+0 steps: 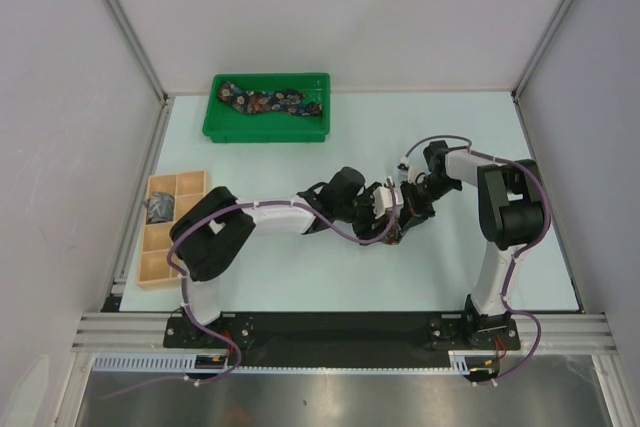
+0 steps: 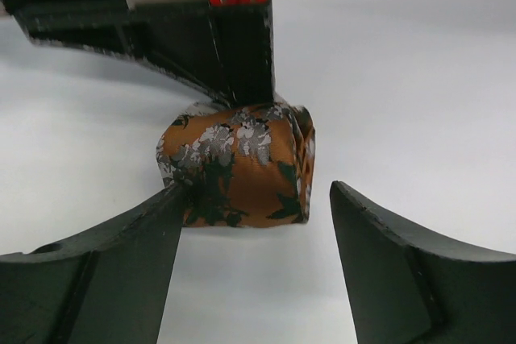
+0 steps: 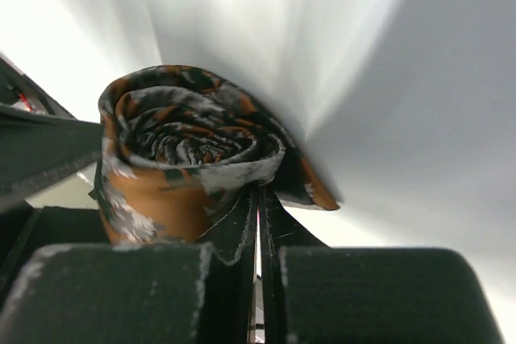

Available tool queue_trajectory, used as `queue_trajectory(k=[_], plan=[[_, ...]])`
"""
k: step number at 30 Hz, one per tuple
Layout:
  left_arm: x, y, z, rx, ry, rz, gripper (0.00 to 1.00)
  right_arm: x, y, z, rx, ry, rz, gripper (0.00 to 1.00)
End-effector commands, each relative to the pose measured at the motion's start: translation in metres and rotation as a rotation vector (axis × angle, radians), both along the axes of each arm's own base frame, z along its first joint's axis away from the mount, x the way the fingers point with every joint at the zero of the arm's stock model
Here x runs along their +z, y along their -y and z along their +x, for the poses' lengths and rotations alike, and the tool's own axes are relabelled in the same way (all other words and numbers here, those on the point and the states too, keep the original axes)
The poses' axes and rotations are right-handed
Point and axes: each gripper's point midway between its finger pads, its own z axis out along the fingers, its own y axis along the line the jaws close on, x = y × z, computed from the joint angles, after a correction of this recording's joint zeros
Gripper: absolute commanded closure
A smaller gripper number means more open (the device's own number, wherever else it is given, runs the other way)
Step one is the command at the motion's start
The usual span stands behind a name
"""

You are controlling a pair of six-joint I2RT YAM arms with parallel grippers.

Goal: Roll the ties
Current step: Roll the tie at the center of the board.

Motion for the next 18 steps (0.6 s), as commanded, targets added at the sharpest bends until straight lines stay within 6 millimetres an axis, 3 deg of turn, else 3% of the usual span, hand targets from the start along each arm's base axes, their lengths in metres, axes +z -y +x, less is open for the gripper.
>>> queue_trajectory(k=[1, 5, 12, 16, 18], plan=[[0.003, 0.023, 0.009, -0.018, 0.026, -0.051, 0.24, -0.029, 0.008, -0.001, 0.042, 0.024, -0.093, 1.00], [-0.014, 0.022, 0.008, -0.032, 0.027, -0.015, 0.32, -0.028, 0.004, -0.004, 0.058, 0.026, -0.083, 1.00], [-0.037, 0.005, -0.002, -0.036, 0.012, 0.062, 0.64, -0.016, -0.008, -0.005, 0.077, 0.041, -0.035, 1.00], [-0.044, -0.009, -0.007, -0.022, 0.025, 0.101, 0.72, -0.003, -0.013, -0.005, 0.071, 0.029, 0.018, 1.00], [-0.054, -0.019, -0.012, -0.011, 0.029, 0.138, 0.73, 0.006, -0.011, -0.003, 0.053, 0.018, 0.049, 0.92]])
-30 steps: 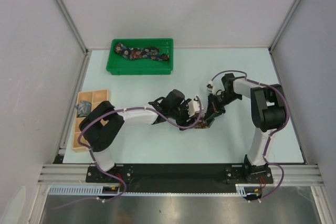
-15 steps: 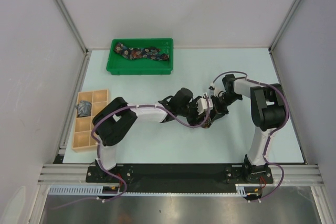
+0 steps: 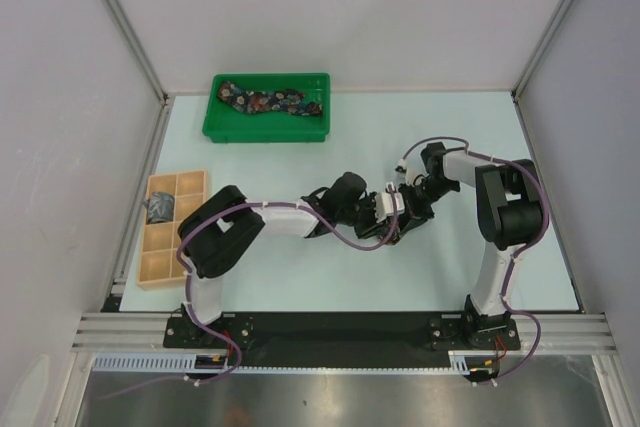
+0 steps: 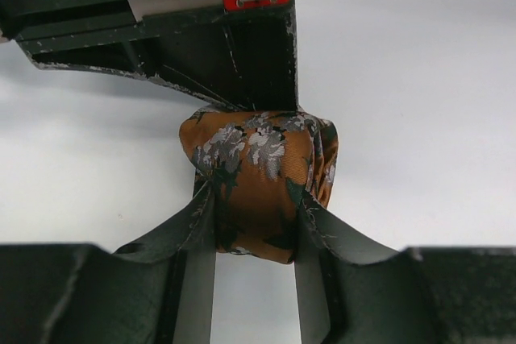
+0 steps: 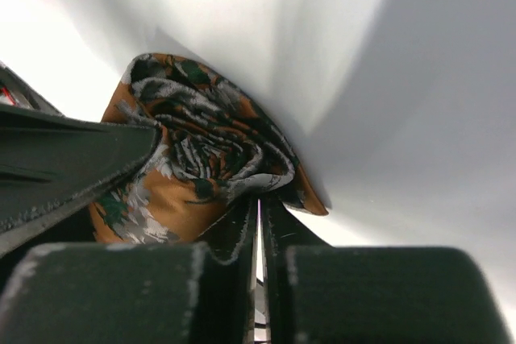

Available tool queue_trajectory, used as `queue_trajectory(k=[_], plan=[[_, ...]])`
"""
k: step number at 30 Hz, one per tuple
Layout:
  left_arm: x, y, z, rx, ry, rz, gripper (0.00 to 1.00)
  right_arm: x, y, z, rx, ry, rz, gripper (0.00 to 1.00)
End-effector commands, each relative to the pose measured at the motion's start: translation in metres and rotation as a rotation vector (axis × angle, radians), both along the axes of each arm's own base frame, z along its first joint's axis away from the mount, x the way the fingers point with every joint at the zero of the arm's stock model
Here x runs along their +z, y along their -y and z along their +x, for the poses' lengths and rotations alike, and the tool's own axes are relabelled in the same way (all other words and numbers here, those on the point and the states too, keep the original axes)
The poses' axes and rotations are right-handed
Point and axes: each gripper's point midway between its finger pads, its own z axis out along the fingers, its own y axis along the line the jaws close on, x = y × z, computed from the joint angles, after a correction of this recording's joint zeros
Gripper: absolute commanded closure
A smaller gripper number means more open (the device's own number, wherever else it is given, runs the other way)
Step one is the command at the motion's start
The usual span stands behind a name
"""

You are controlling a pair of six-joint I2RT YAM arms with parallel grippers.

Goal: Roll the ties
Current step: Roll the tie at the center of the board.

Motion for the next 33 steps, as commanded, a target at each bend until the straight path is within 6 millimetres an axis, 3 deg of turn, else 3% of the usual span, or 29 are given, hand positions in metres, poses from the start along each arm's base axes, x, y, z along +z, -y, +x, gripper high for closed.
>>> queue_trajectory(k=[1, 11, 18, 21, 26, 30, 33], plan=[[-0.039, -0.037, -0.023, 0.015, -0.031, 0.155, 0.73, 0.017, -0.012, 0.003, 0.013, 0.011, 0.100, 0.83], [-0.050, -0.051, -0.025, 0.049, -0.024, 0.200, 0.74, 0.049, 0.000, 0.005, -0.076, -0.013, 0.261, 0.59], [-0.052, -0.051, -0.024, 0.053, -0.021, 0.208, 0.74, 0.070, -0.006, 0.011, -0.114, -0.012, 0.396, 0.53], [-0.054, -0.050, -0.026, 0.055, -0.024, 0.215, 0.74, 0.070, -0.008, 0.009, -0.116, -0.023, 0.414, 0.39], [-0.055, -0.050, -0.026, 0.062, -0.023, 0.216, 0.73, 0.053, -0.014, 0.002, -0.078, -0.044, 0.339, 0.41], [-0.050, -0.049, -0.025, 0.075, -0.021, 0.206, 0.71, 0.038, -0.015, -0.002, -0.049, -0.051, 0.268, 0.53], [-0.047, -0.050, -0.024, 0.080, -0.021, 0.202, 0.70, 0.030, -0.014, -0.006, -0.037, -0.065, 0.241, 0.58]])
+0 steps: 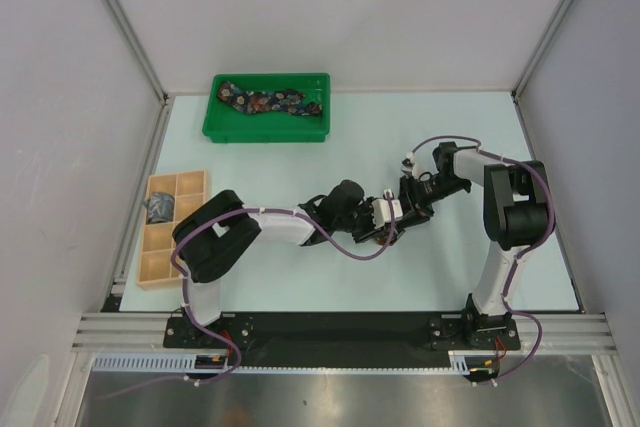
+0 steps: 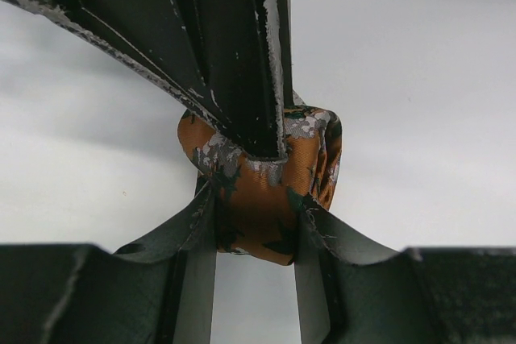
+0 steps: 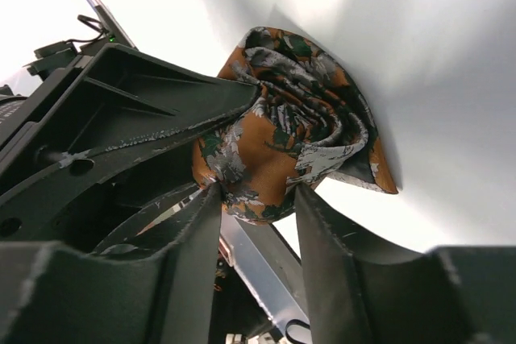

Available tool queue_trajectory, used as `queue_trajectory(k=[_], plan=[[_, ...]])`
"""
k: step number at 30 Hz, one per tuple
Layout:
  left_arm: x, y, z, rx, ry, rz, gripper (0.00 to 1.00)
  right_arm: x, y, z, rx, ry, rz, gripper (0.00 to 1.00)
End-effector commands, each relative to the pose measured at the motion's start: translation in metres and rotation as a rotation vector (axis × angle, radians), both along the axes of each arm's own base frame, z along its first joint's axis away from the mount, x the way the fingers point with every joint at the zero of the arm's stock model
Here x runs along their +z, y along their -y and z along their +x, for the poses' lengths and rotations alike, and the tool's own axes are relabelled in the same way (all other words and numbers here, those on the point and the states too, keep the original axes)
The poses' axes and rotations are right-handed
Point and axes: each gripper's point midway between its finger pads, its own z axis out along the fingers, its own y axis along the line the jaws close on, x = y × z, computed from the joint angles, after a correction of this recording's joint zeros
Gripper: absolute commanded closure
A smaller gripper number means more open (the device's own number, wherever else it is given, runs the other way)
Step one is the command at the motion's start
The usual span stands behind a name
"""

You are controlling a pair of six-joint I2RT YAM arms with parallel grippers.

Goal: Roll the ties
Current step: Roll the tie at the center of the board.

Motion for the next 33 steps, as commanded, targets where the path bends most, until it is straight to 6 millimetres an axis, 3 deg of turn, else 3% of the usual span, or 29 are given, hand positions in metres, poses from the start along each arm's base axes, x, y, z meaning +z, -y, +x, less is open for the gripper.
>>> queue_trajectory(k=[1, 5, 8, 10, 11, 12, 14, 19, 25, 33], plan=[[-0.044, -0.038, -0.022, 0.037, -0.108, 0.177, 0.70, -0.012, 0.001, -0.005, 0.026, -0.011, -0.056, 0.59], [-0.044, -0.037, -0.022, 0.039, -0.115, 0.175, 0.69, -0.018, 0.001, -0.008, 0.044, -0.022, -0.088, 0.57], [-0.047, -0.038, -0.023, 0.037, -0.117, 0.181, 0.72, -0.017, 0.003, -0.004, 0.038, -0.014, -0.098, 0.41], [-0.050, -0.041, -0.023, 0.040, -0.113, 0.190, 0.73, -0.015, 0.009, 0.000, 0.014, -0.010, -0.104, 0.37], [-0.051, -0.041, -0.024, 0.037, -0.116, 0.192, 0.74, -0.013, 0.011, 0.002, 0.005, -0.007, -0.102, 0.26], [-0.054, -0.043, -0.025, 0.037, -0.119, 0.200, 0.74, -0.011, 0.015, 0.004, -0.017, -0.002, -0.097, 0.23], [-0.055, -0.045, -0.026, 0.035, -0.116, 0.206, 0.75, -0.007, 0.019, 0.007, -0.046, 0.001, -0.072, 0.01], [-0.059, -0.046, -0.027, 0.029, -0.116, 0.217, 0.76, -0.005, 0.029, 0.011, -0.082, 0.034, -0.091, 0.00], [-0.063, -0.043, -0.029, 0.022, -0.114, 0.230, 0.76, -0.027, 0.011, -0.003, -0.037, -0.015, -0.103, 0.01], [-0.070, -0.045, -0.032, 0.015, -0.119, 0.245, 0.77, -0.033, -0.010, 0.008, -0.033, 0.017, -0.067, 0.19]])
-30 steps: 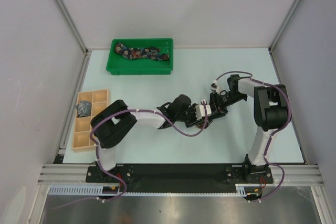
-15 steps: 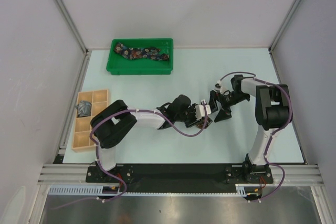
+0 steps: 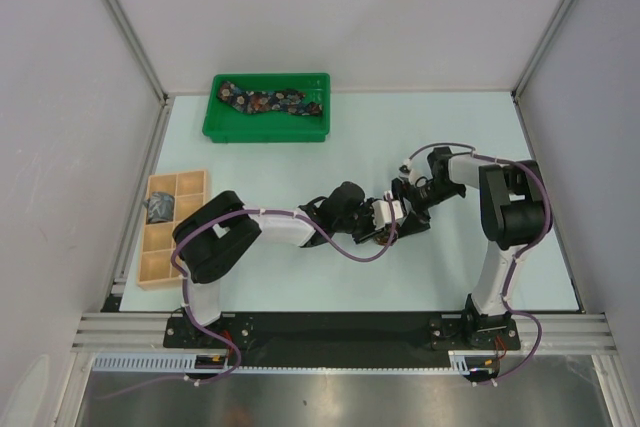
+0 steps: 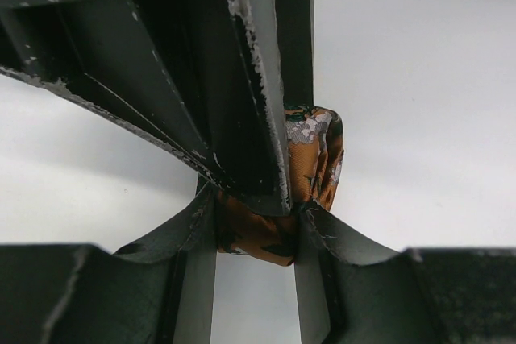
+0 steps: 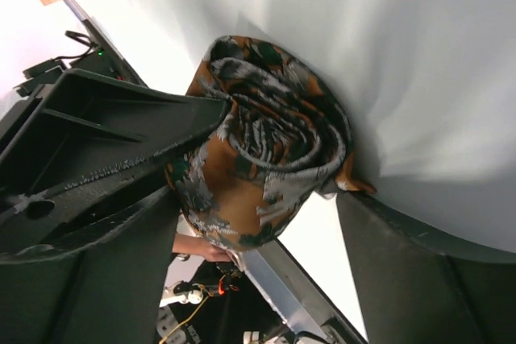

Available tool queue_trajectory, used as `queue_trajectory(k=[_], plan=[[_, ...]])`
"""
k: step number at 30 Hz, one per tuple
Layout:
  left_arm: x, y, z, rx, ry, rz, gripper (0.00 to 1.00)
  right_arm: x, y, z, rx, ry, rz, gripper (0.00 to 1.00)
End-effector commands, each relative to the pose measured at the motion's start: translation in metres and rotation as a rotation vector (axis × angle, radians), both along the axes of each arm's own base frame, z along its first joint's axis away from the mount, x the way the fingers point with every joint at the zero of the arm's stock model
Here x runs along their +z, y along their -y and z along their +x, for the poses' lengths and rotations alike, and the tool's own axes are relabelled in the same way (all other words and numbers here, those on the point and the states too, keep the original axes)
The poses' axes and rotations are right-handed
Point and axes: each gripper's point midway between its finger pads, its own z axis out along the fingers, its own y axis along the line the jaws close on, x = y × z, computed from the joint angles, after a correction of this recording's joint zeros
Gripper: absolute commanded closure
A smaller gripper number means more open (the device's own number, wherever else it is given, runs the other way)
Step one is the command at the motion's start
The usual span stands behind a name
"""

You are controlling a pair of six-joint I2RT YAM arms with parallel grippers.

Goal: Roll the ties
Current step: Roll the tie at the center of the board.

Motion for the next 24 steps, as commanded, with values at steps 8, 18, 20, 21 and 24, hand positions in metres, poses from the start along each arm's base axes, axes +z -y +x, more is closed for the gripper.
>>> queue_trajectory(k=[8, 18, 20, 21, 24], plan=[[-0.071, -0.046, -0.033, 0.000, -0.135, 0.241, 0.78, -0.008, -0.006, 0.020, -0.006, 0.116, -0.020, 0.44], [-0.071, -0.045, -0.033, -0.005, -0.137, 0.241, 0.79, -0.008, -0.014, 0.019, 0.004, 0.138, -0.028, 0.35], [-0.071, -0.044, -0.033, -0.004, -0.137, 0.240, 0.78, -0.010, -0.018, 0.017, 0.011, 0.129, -0.018, 0.49], [-0.070, -0.045, -0.033, -0.004, -0.137, 0.240, 0.78, -0.011, -0.018, 0.016, 0.011, 0.127, -0.020, 0.54], [-0.067, -0.045, -0.034, 0.000, -0.138, 0.232, 0.74, -0.010, -0.015, 0.014, 0.018, 0.136, -0.021, 0.66]])
